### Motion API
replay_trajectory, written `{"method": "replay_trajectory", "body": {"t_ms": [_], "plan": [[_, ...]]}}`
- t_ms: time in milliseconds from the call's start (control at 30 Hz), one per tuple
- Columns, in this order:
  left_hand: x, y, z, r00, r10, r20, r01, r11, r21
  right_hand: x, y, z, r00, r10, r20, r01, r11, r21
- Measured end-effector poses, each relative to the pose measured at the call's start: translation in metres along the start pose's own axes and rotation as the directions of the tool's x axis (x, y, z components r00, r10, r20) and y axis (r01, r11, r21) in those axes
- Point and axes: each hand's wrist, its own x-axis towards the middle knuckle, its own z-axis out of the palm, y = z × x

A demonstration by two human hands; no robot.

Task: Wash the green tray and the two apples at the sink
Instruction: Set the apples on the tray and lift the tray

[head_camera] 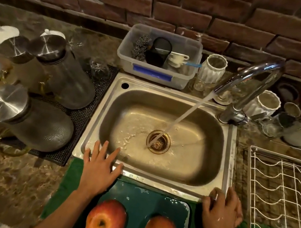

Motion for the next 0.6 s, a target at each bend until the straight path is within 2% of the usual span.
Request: {"method": "replay_trajectory", "body": {"t_ms": [67,133,233,267,333,400,433,500,600], "plan": [[0.000,0.000,0.000,1.000,0.001,-0.014,-0.002,1.000,-0.009,0.018,-0.022,-0.010,0.995,-0.040,-0.090,0.053,0.988,0.147],[0.001,0.000,0.001,1.000,0.002,-0.026,-0.003,1.000,-0.024,0.048,-0.051,-0.027,0.989,-0.024,-0.145,0.081,0.912,0.403],[0.001,-0.001,0.002,1.000,0.003,-0.017,-0.003,1.000,-0.018,0.116,-0.088,-0.061,0.985,0.150,-0.092,-0.036,0.684,0.728],[0.001,0.000,0.002,1.000,0.000,-0.016,0.000,1.000,-0.017,0.140,-0.095,-0.073,0.976,0.213,-0.051,-0.085,0.580,0.810],[0.001,0.000,0.002,1.000,-0.007,-0.018,0.007,1.000,-0.020,0.183,-0.105,-0.092,0.942,0.317,0.112,-0.212,0.300,0.930],[0.002,0.000,0.003,1.000,-0.012,-0.021,0.012,1.000,-0.025,0.212,-0.107,-0.102,0.913,0.266,0.309,-0.329,0.034,0.944],[0.001,-0.001,0.003,1.000,-0.014,-0.022,0.013,1.000,-0.025,0.222,-0.105,-0.104,0.899,0.219,0.380,-0.381,-0.040,0.924],[0.001,-0.001,0.004,1.000,-0.013,-0.023,0.013,1.000,-0.020,0.239,-0.097,-0.105,0.869,0.184,0.460,-0.451,-0.094,0.888],[0.001,-0.001,0.003,1.000,-0.017,-0.016,0.016,1.000,-0.014,0.252,-0.093,-0.105,0.848,0.163,0.504,-0.498,-0.080,0.864]]}}
